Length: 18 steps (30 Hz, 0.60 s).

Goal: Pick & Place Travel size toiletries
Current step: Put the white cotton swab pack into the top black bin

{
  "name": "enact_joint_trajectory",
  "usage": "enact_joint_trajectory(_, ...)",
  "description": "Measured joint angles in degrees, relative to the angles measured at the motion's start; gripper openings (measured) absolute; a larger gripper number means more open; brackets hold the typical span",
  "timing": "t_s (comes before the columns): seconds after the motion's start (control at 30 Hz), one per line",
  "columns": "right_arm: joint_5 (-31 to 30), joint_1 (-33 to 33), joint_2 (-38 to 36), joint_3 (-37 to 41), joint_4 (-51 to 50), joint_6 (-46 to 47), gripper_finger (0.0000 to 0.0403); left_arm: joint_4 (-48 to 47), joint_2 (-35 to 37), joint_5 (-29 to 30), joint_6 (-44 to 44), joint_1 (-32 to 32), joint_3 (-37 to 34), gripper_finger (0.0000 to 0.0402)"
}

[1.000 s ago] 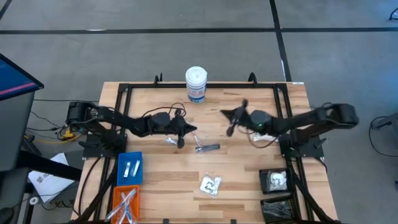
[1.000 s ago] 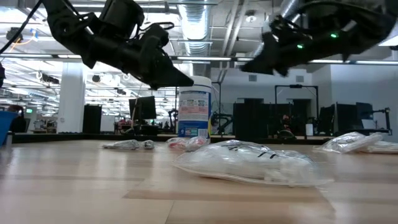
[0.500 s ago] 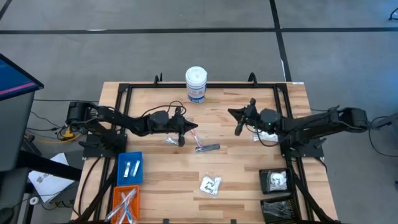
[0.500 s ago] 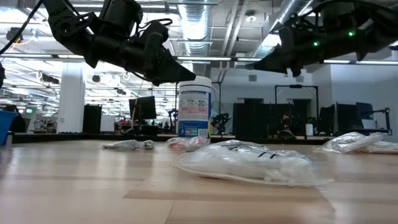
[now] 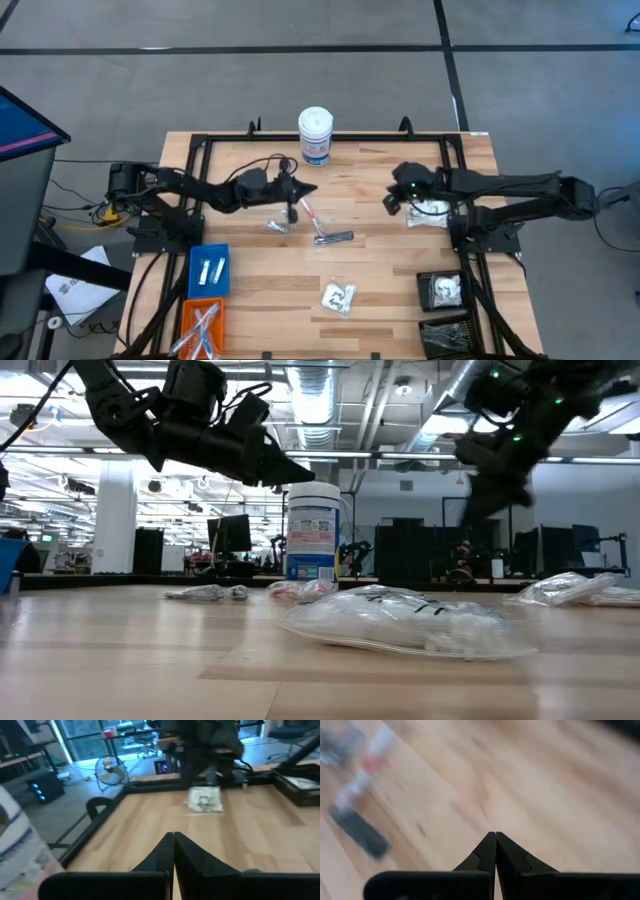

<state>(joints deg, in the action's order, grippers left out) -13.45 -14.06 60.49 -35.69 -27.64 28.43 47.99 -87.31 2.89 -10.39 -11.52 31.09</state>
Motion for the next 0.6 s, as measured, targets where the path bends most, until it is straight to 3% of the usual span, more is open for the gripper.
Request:
enact_joint_trajectory(0.13,0.3,0.0,-2.1,-4.3,-19.6,11.4,0.0000,2.9,0.0,-3.0,0.2,-2.2,0.0,0.0001)
enact_joint_trajectory(0.27,6.2,0.0,-4.1,-6.7,-35.7,19.6,0.0005,6.6,0.0,-5.6,-0.1,-3.1,0.0,0.0001)
enact_joint_trajectory(0.43,11.7,-0.1,-7.1,-6.3,-37.8,22.7,0.0061,11.8,0.0,-7.7,-2.8,-3.4,0.0,0.0001)
enact_joint_trajectory(0.6,11.1,-2.1,-7.3,-6.1,-41.3,23.2,0.0149,12.9,-1.0,-9.8,-4.4,-3.4,2.0,0.0001)
